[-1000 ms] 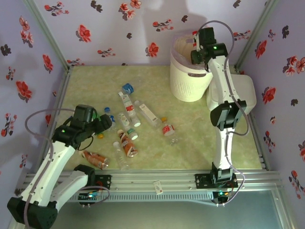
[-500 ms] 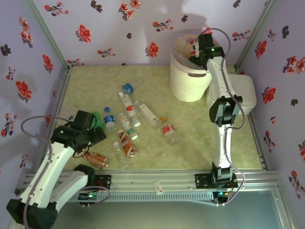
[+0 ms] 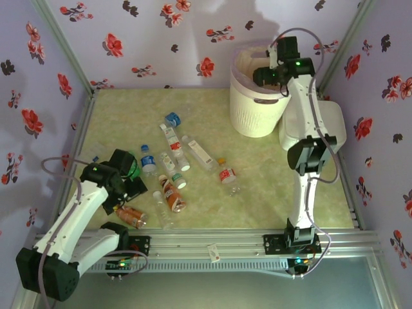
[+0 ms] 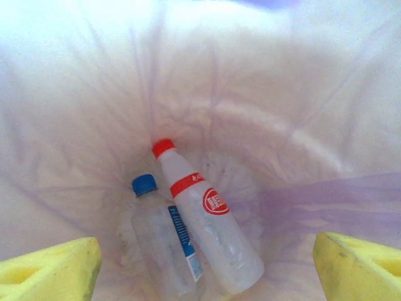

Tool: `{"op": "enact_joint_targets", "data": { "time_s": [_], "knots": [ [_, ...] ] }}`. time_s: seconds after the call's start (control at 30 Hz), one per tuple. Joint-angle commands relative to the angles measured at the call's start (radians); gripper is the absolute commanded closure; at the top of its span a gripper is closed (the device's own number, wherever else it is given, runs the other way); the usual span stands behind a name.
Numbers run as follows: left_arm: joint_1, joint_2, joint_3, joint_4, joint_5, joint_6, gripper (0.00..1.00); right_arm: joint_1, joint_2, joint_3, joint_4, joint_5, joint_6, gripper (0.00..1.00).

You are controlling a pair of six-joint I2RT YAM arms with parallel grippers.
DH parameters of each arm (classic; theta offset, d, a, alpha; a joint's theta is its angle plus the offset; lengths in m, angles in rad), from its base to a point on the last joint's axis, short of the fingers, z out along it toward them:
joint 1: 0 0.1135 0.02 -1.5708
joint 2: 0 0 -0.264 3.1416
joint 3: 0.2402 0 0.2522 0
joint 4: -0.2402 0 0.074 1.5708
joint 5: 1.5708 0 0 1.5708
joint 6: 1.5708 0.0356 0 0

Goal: Put the plastic bottles in the bin

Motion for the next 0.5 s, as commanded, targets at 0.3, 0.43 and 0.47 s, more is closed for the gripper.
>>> {"op": "enact_joint_targets", "data": {
  "time_s": [0.3, 0.43, 0.47],
  "knots": [
    [0.001, 0.009, -0.158, 0.075, 0.048, -0.161, 0.0, 0.045, -0.21, -0.042, -0.001, 0.039, -0.016, 0.12],
    [0.003, 0.032, -0.192, 0.141, 0.06, -0.175, 0.0, 0.05, -0.252, -0.082, 0.014, 0.031, -0.018, 0.12],
    [0.003, 0.041, -0.203, 0.161, 0.072, -0.179, 0.01, 0.049, -0.262, -0.09, 0.021, 0.028, -0.017, 0.12]
  ]
}}
